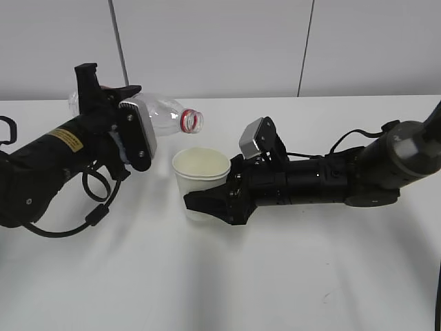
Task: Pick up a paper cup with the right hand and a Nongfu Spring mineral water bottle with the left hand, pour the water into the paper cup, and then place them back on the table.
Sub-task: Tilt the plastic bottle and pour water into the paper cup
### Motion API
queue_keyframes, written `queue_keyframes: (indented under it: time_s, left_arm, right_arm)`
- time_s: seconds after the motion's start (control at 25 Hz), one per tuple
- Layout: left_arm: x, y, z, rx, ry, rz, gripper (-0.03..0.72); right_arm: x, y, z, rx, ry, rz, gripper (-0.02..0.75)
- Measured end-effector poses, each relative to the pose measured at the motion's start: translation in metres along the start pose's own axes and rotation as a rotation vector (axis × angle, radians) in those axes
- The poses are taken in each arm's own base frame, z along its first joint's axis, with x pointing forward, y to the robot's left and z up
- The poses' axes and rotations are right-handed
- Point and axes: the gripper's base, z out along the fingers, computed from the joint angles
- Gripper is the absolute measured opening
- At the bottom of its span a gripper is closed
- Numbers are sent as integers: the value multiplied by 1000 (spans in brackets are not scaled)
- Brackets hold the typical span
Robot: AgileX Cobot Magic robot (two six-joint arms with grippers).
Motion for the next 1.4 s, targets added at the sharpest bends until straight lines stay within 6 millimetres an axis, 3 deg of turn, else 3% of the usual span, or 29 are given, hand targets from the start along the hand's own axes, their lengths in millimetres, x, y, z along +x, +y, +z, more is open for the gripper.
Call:
queue_keyframes:
  time_s: [1.4]
  left_arm:
    - [3,3,0,-28,33,131,347]
  right_arm:
    - [3,-3,0,32,30,6,531]
